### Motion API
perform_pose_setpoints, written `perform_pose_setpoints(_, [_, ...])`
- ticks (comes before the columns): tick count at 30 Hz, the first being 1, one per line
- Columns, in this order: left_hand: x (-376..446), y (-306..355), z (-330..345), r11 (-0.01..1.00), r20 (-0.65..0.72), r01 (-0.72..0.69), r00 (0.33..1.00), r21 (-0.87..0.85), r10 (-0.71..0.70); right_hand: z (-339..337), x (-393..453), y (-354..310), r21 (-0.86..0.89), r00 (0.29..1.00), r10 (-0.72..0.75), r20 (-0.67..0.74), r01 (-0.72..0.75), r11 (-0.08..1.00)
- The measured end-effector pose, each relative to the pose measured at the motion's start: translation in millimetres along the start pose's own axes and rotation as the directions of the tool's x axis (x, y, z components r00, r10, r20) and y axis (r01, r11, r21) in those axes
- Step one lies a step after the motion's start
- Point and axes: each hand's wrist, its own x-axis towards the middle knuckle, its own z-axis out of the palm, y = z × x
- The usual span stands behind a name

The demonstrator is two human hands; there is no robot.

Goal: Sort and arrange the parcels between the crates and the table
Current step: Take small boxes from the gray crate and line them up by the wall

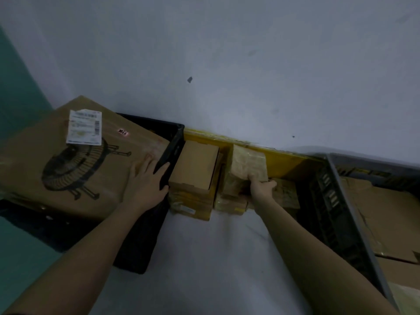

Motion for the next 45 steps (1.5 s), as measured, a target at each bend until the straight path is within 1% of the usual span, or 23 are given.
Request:
perform_pose_setpoints(3, [-1,-3,1,0.999,-0.05,-0.002,0.999,-0.034,0.0,12,2,-2,-0.022,1.0,-0.014,0.013,0.014,1.0])
perform_pose_setpoints(8, [0,-2,1,1.0,-0.081,-0.001,0.997,-0.019,0.0,24,0,5,-0.03,0.998,-0.001,0.07,0.003,1.0])
perform_pose_setpoints(10, [0,-2,1,1.0,-0.114,-0.009,0.993,-0.016,0.007,22,0,11,-0.021,0.998,-0.029,0.053,0.03,0.999])
perform_pose_setpoints(12, [-1,-2,1,1.0,-0.121,-0.01,0.993,-0.014,0.009,18,1,17,-0.007,0.999,-0.039,0.005,0.039,0.999])
perform_pose_setpoints(15, [1,-1,1,1.0,-0.101,-0.001,0.995,-0.011,0.0,13,6,26,0.054,1.0,0.016,-0.027,-0.015,0.998])
perform_pose_setpoints(17, [2,-1,1,1.0,-0.103,-0.001,0.995,-0.008,0.0,11,8,30,0.062,0.998,0.051,-0.029,-0.049,0.997])
perform_pose_setpoints(21, [2,-1,1,1.0,-0.11,0.004,0.994,-0.006,-0.005,15,13,37,0.062,0.994,0.092,0.063,-0.096,0.993])
perform_pose_setpoints(26, [3,-1,1,1.0,-0.089,0.005,0.996,0.002,-0.004,18,25,48,0.018,0.987,0.059,0.148,-0.063,0.998])
perform_pose_setpoints(28, [2,-1,0,1.0,-0.087,0.009,0.996,0.004,-0.009,15,27,49,-0.04,0.987,0.042,0.156,-0.036,0.999])
perform_pose_setpoints(31, [2,-1,-1,1.0,-0.064,0.021,0.998,0.023,-0.019,11,29,49,-0.175,0.986,0.037,0.166,-0.007,0.985])
perform_pose_setpoints(33, [2,0,-2,1.0,-0.068,0.018,0.998,0.023,-0.016,7,28,50,-0.258,0.991,0.036,0.129,-0.001,0.966])
perform_pose_setpoints(36, [2,1,-3,0.999,-0.059,0.027,0.998,0.029,-0.026,-3,24,47,-0.375,0.999,-0.005,0.049,0.023,0.927])
perform_pose_setpoints(38, [2,2,-4,0.998,-0.038,0.033,0.999,0.048,-0.031,-13,14,40,-0.433,0.998,-0.052,0.047,0.067,0.899])
perform_pose_setpoints(40, [2,4,-4,0.997,-0.022,0.034,0.999,0.063,-0.032,-24,5,33,-0.517,0.992,-0.09,0.09,0.124,0.847])
perform_pose_setpoints(43, [2,9,-9,0.995,0.01,0.042,0.999,0.087,-0.043,-44,-6,21,-0.634,0.969,-0.121,0.214,0.232,0.738])
perform_pose_setpoints(45, [6,16,-20,0.992,0.061,0.062,0.996,0.113,-0.069,-59,-18,11,-0.677,0.947,-0.136,0.291,0.304,0.67])
